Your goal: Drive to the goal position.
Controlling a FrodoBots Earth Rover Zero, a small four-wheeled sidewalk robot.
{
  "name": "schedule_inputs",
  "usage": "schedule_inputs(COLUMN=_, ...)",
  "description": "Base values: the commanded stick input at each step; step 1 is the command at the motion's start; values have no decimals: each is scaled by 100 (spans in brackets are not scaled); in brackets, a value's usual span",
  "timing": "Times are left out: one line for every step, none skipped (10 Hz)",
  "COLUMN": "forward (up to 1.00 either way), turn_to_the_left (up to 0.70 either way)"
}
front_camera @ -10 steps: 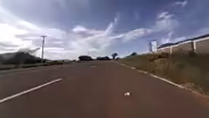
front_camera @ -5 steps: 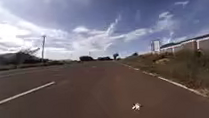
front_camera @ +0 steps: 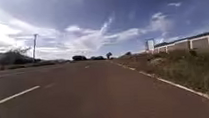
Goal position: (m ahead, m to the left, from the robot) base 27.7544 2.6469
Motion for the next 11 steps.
schedule_inputs(forward=100, turn_to_the_left=-20)
schedule_inputs(forward=100, turn_to_the_left=-20)
schedule_inputs(forward=100, turn_to_the_left=-20)
schedule_inputs(forward=100, turn_to_the_left=0)
schedule_inputs(forward=100, turn_to_the_left=0)
schedule_inputs(forward=100, turn_to_the_left=0)
schedule_inputs(forward=100, turn_to_the_left=0)
schedule_inputs(forward=100, turn_to_the_left=0)
schedule_inputs(forward=100, turn_to_the_left=0)
schedule_inputs(forward=100, turn_to_the_left=0)
schedule_inputs(forward=100, turn_to_the_left=0)
